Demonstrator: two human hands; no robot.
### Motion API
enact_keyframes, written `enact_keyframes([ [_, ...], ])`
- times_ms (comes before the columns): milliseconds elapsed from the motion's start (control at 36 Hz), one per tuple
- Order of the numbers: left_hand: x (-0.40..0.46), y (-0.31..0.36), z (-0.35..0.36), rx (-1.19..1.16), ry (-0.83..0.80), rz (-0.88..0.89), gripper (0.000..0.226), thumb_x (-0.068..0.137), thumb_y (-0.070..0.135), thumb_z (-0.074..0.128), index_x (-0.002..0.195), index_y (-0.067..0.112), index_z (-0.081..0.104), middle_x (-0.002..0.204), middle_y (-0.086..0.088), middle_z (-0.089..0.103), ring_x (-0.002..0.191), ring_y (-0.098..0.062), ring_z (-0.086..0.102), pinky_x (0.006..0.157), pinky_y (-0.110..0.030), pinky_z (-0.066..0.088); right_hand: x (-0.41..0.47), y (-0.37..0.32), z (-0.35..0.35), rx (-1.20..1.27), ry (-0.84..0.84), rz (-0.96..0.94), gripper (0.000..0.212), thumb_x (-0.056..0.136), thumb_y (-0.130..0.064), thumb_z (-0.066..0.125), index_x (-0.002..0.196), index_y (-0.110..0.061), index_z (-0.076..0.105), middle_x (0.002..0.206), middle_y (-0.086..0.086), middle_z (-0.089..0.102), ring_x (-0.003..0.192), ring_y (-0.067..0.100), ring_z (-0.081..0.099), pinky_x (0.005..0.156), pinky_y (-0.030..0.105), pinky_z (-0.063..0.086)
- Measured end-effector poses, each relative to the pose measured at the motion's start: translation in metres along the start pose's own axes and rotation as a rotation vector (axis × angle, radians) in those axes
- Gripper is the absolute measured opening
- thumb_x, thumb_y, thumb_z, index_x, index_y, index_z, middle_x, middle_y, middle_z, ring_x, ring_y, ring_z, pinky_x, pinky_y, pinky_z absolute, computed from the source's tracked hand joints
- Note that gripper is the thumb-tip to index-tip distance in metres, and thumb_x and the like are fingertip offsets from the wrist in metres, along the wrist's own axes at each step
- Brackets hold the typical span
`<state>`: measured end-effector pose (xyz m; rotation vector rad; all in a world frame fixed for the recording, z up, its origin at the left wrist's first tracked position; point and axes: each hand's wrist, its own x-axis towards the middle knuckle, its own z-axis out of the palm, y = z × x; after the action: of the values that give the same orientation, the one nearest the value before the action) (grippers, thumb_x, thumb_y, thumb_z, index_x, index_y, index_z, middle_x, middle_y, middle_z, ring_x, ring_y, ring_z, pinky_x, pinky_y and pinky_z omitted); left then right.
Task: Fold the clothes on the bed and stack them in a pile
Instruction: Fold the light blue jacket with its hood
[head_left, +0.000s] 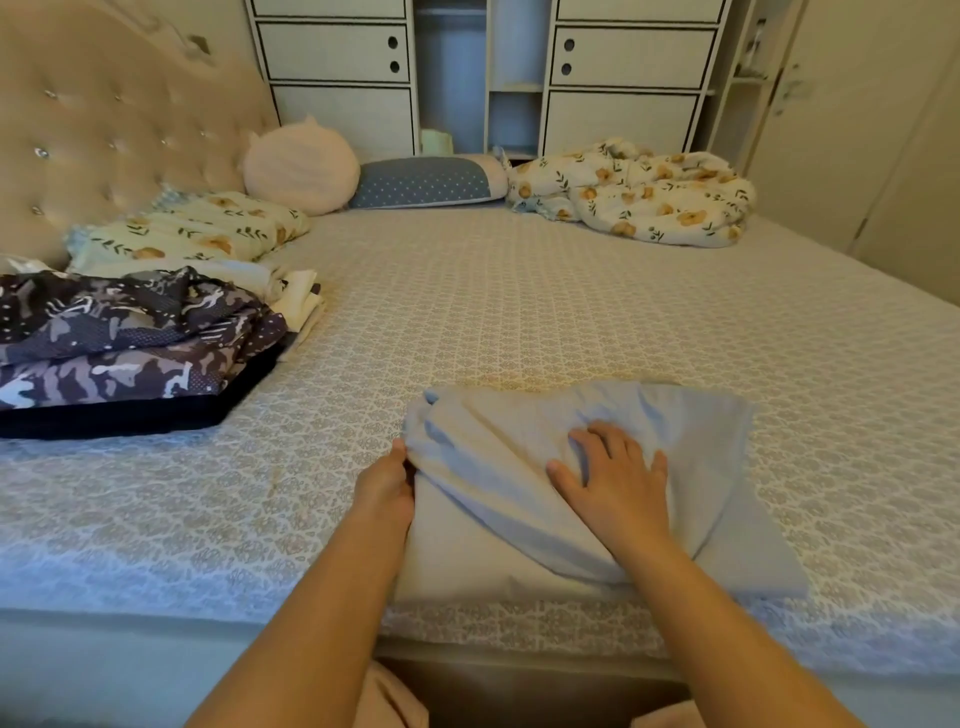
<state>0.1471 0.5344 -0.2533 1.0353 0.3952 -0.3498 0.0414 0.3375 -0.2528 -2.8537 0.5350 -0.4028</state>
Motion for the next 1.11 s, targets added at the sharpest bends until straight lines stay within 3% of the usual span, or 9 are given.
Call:
enact_keyframes([
  [111, 0.003, 0.010, 0.007, 0.089, 0.056, -0.002, 0.025, 0.102, 0.010, 0.038, 0.094, -0.004, 0.057, 0.093, -0.016, 0.059, 0.083, -0.027, 0.057, 0.072, -0.033, 0.049, 0.000, 0.003, 0.000, 0.011, -0.003, 0.011, 0.054, 0.092, -0.062, 0.032, 0.138, -0.035, 0.036, 0.150, -0.011, 0.026, 0.140, 0.013, 0.020, 0.113, 0.054, 0.011],
  [194, 0.000, 0.019, 0.008, 0.573, 0.181, 0.115, 0.029, 0.100, 0.015, 0.040, 0.077, 0.003, 0.053, 0.074, -0.015, 0.052, 0.061, -0.025, 0.049, 0.053, -0.027, 0.042, 0.000, 0.002, 0.000, -0.007, 0.019, 0.014, 0.053, 0.092, -0.061, 0.032, 0.138, -0.034, 0.037, 0.149, -0.010, 0.028, 0.139, 0.013, 0.022, 0.112, 0.053, 0.013],
  [306, -0.020, 0.026, 0.023, 0.914, 0.296, 0.672, 0.029, 0.096, 0.031, 0.048, 0.118, 0.013, 0.055, 0.127, -0.009, 0.050, 0.114, -0.028, 0.050, 0.089, -0.036, 0.041, -0.004, -0.002, 0.001, -0.093, 0.073, -0.019, 0.052, 0.093, -0.057, 0.032, 0.136, -0.029, 0.041, 0.145, -0.006, 0.034, 0.137, 0.017, 0.026, 0.109, 0.055, 0.018],
  [389, -0.038, 0.017, 0.061, 1.217, 0.091, 0.968, 0.039, 0.095, 0.042, 0.047, 0.129, 0.025, 0.052, 0.142, 0.001, 0.045, 0.136, -0.022, 0.032, 0.111, -0.046, 0.022, -0.004, -0.007, 0.001, -0.201, 0.096, -0.069, 0.052, 0.094, -0.053, 0.033, 0.134, -0.021, 0.045, 0.144, 0.003, 0.039, 0.139, 0.023, 0.025, 0.108, 0.060, 0.014],
  [500, -0.027, -0.003, 0.095, 1.721, -0.106, 0.857, 0.057, 0.093, 0.062, 0.030, 0.142, 0.036, 0.037, 0.159, 0.005, 0.017, 0.147, -0.026, 0.001, 0.109, -0.062, -0.008, 0.004, -0.003, -0.003, -0.308, 0.100, -0.212, 0.059, 0.092, -0.054, 0.028, 0.138, -0.021, 0.044, 0.154, 0.007, 0.027, 0.146, 0.026, 0.009, 0.108, 0.057, -0.019],
  [583, -0.003, -0.029, 0.064, 1.942, -0.087, 0.668, 0.076, 0.087, 0.075, 0.016, 0.151, 0.036, 0.007, 0.160, 0.005, -0.011, 0.145, -0.029, -0.015, 0.107, -0.064, -0.010, 0.014, 0.030, -0.008, -0.264, 0.074, -0.092, 0.066, 0.091, -0.060, 0.023, 0.149, -0.029, 0.024, 0.160, 0.001, 0.009, 0.147, 0.024, 0.000, 0.109, 0.054, -0.018],
  [806, 0.010, -0.050, 0.028, 1.795, 0.055, 0.637, 0.095, 0.074, 0.087, 0.009, 0.150, 0.035, -0.013, 0.157, -0.003, -0.024, 0.145, -0.028, -0.019, 0.112, -0.059, -0.005, 0.012, 0.083, -0.001, 0.103, -0.153, 0.387, 0.084, 0.087, -0.074, 0.013, 0.152, -0.024, -0.009, 0.158, -0.006, -0.020, 0.146, 0.016, -0.014, 0.113, 0.058, 0.003],
  [1000, -0.012, -0.032, 0.006, 1.330, 0.286, 0.387, 0.118, 0.068, 0.075, 0.063, 0.152, 0.013, 0.006, 0.147, -0.023, 0.031, 0.129, -0.040, 0.040, 0.100, -0.050, 0.037, 0.014, 0.096, -0.019, 0.492, 0.016, 0.900, 0.103, 0.076, -0.071, 0.057, 0.148, -0.007, 0.020, 0.147, 0.019, 0.034, 0.130, 0.040, 0.039, 0.101, 0.053, 0.035],
  [1111, -0.006, -0.003, 0.002, 1.210, 0.134, 0.222, 0.087, 0.078, 0.056, 0.069, 0.136, -0.003, 0.043, 0.134, -0.023, 0.051, 0.118, -0.038, 0.053, 0.093, -0.044, 0.046, 0.018, 0.097, -0.032, 0.665, -0.101, 0.864, 0.091, 0.076, -0.063, 0.066, 0.135, 0.002, 0.045, 0.138, 0.022, 0.048, 0.122, 0.040, 0.049, 0.100, 0.047, 0.043],
])
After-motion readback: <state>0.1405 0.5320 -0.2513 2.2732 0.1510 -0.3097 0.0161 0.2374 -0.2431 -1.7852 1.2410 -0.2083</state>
